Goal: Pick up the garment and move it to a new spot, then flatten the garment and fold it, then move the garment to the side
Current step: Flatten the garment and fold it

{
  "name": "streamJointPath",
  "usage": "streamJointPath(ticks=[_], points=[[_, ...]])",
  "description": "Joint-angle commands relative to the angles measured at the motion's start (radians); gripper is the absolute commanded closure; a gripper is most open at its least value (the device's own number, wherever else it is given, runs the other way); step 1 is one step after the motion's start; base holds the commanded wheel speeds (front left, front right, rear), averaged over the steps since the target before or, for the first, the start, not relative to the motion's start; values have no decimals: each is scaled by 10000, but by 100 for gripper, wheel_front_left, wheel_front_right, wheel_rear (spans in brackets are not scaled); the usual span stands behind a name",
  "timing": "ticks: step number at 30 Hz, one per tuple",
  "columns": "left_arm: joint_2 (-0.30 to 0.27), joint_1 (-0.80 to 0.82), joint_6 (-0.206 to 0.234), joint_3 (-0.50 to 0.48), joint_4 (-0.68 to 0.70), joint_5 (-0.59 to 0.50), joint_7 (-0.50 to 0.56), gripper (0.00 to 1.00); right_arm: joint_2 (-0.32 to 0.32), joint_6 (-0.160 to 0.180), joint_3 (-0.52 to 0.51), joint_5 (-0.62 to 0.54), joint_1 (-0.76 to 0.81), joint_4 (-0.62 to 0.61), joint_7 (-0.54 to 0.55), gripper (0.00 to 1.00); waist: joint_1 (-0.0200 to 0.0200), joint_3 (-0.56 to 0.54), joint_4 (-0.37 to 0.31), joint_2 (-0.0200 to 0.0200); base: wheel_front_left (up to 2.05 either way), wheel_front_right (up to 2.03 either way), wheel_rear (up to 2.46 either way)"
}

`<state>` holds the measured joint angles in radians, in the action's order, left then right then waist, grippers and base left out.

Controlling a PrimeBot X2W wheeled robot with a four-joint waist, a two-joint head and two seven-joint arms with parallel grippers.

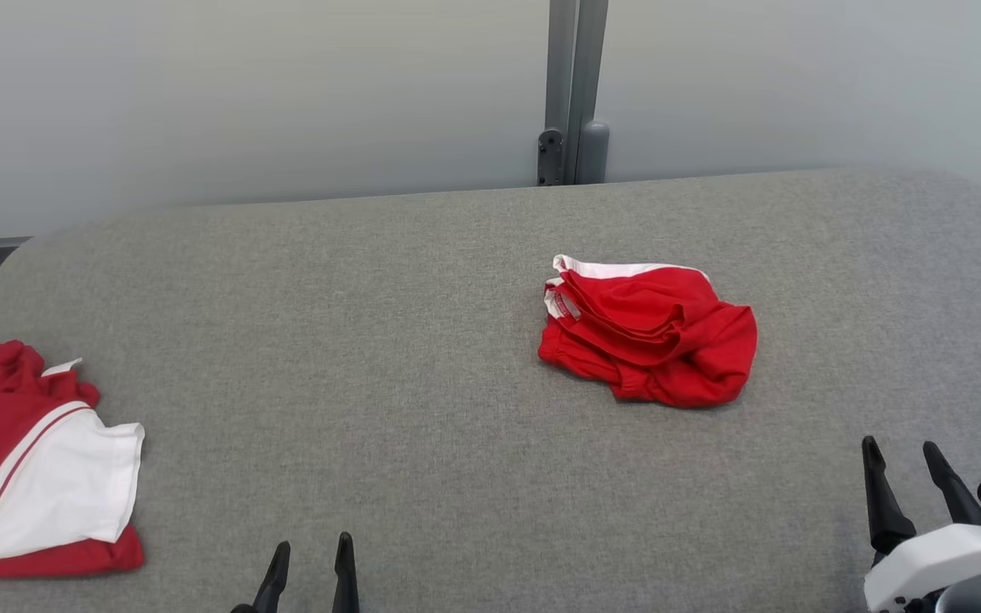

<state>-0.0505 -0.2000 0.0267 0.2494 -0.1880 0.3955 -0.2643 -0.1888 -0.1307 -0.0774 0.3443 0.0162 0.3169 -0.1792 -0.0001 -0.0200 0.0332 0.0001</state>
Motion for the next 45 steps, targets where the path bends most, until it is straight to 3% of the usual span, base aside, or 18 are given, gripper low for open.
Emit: streamJointPath(ticks=[1, 12, 13, 14, 15, 19, 25, 31, 37, 45], points=[[-6, -147, 30, -43, 30, 71, 1, 0, 84, 0, -141, -162, 150, 132, -181, 0, 1, -102, -94, -1, 0, 0, 0], [-5, 47, -126, -212, 25, -285, 1, 0, 111, 0, -613, -656, -558, 626, -673, 0, 1, 90, 177, -1, 0, 0, 0], [-5, 93, -150, -217, 35, -318, 1, 0, 48, 0, -550, -666, -724, 648, -651, 27, 1, 133, 223, -1, 0, 0, 0], [-5, 156, -183, -209, 43, -387, 1, 0, -43, 0, -439, -633, -944, 671, -567, 78, 1, 220, 293, -1, 0, 0, 0], [-5, 279, -206, -204, 70, -469, -1, 0, -206, 0, -304, -609, -1264, 703, -484, 100, 1, 393, 384, -1, 0, 0, 0], [-35, 778, -360, -171, 113, -730, 1, 0, -726, 0, 6, -514, -2595, 1024, -129, 100, 1, 1177, 782, -1, 0, 0, 0], [-46, 1638, -589, -228, 40, -1020, 1, 0, -1547, 3, 492, -487, -4501, 2490, 269, 100, 1, 2185, 1617, -1, 0, 0, 0], [-22, 1975, -627, -405, 68, -1045, 1, 0, -1643, 4, 1194, -236, -5205, 4176, 100, 100, 1, 2501, 2237, -1, 0, 0, 0], [-11, 1668, -610, -849, 143, -1006, 1, 0, -1510, 4, 2278, 413, -4925, 4569, -476, 100, 1, 2366, 2190, -1, 0, 0, 0], [-4, 1538, -654, -1249, 266, -1106, 1, 0, -1658, 4, 3722, 1162, -4163, 3753, -772, 100, 1, 2198, 1776, -1, 0, 0, 0]])
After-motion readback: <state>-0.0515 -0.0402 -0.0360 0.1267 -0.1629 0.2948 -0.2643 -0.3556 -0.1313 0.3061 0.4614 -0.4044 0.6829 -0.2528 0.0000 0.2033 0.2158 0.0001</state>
